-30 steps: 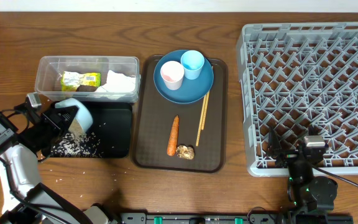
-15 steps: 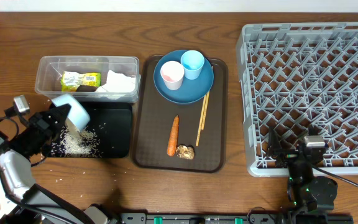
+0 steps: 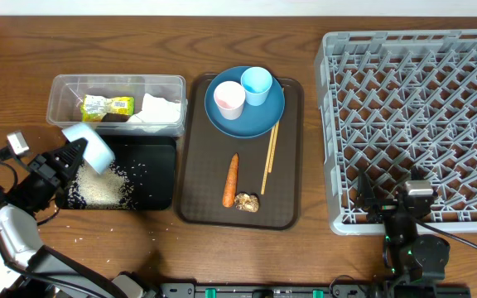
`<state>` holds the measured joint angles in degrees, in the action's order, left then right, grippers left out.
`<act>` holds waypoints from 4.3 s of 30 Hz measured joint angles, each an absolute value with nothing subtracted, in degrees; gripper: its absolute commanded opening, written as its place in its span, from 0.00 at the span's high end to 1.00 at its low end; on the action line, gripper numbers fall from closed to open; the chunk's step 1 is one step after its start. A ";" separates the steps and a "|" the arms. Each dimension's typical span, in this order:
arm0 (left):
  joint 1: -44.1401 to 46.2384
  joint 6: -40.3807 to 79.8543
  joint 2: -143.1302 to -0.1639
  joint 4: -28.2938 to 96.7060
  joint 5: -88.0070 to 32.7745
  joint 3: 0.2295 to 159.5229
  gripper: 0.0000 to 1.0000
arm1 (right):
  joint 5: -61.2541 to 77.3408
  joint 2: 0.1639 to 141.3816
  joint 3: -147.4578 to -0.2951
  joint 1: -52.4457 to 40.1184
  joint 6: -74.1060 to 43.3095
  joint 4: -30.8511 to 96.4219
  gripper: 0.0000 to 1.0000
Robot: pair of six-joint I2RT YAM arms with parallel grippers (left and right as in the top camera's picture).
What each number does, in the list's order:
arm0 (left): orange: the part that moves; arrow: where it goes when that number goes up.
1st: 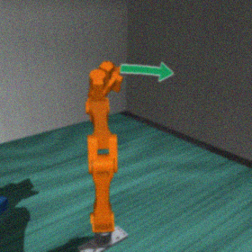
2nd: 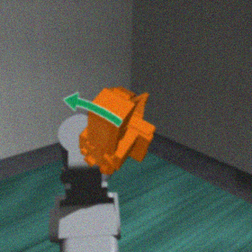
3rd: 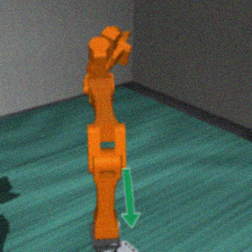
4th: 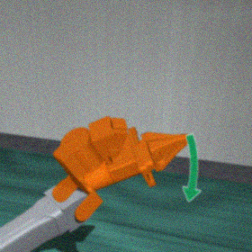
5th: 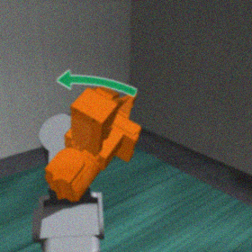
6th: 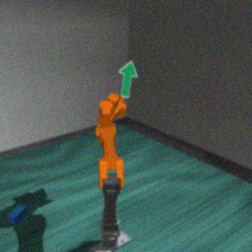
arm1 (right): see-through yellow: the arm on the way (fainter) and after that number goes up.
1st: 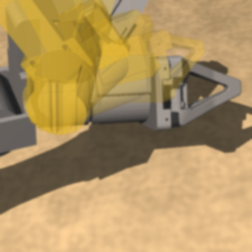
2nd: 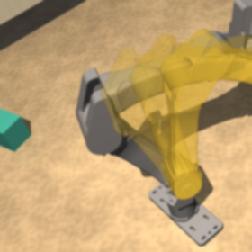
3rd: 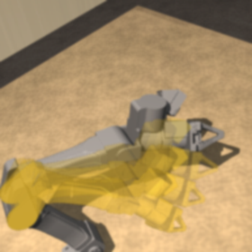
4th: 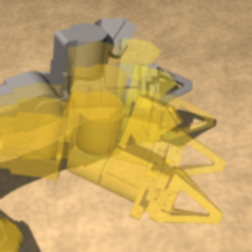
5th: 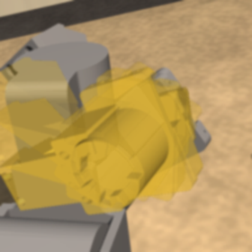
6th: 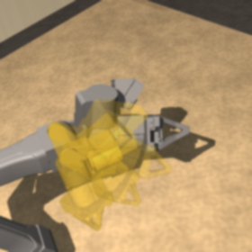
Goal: Sort waste into correct bins and load items into the dishwasher rack
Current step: 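Tilt the bowl with the left gripper to pour rice onto the black tray, then carry the emptied bowl back to the brown tray with the left gripper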
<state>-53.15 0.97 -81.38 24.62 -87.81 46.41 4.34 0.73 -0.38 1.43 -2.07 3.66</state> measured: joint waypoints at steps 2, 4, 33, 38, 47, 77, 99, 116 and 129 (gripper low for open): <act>-53.15 0.91 -81.38 25.47 -88.16 46.37 0.94 | 4.36 0.73 -0.38 1.43 -2.07 3.66 0.01; -53.15 0.78 -81.38 25.50 -88.20 46.35 0.94 | 4.34 0.73 -0.38 1.43 -2.09 3.66 0.01; -54.54 6.50 -81.41 20.32 -87.24 46.24 0.94 | 4.34 0.73 -0.38 1.43 -2.07 3.66 0.01; -54.76 7.46 -81.45 19.38 -87.53 46.24 0.94 | 4.34 0.73 -0.38 1.43 -2.09 3.66 0.01; -54.76 7.68 -81.93 20.40 -87.55 46.22 0.94 | 4.34 0.73 -0.38 1.43 -2.07 3.66 0.01; -53.54 11.31 -82.85 20.14 -86.17 46.15 0.94 | 4.34 0.73 -0.38 1.43 -2.07 3.66 0.01; -32.03 18.92 -61.80 22.20 -58.17 46.15 0.94 | 4.34 0.73 -0.38 1.43 -2.07 3.66 0.01; 12.58 19.92 -61.78 28.69 -17.89 46.15 0.94 | 4.34 0.73 -0.38 1.43 -2.07 3.66 0.01; 26.61 18.85 -82.54 18.87 -7.18 46.15 0.94 | 4.34 0.73 -0.38 1.43 -2.09 3.68 0.01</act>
<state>26.61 18.85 -82.54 18.87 -7.18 46.15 4.34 0.73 -0.38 1.43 -2.09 3.68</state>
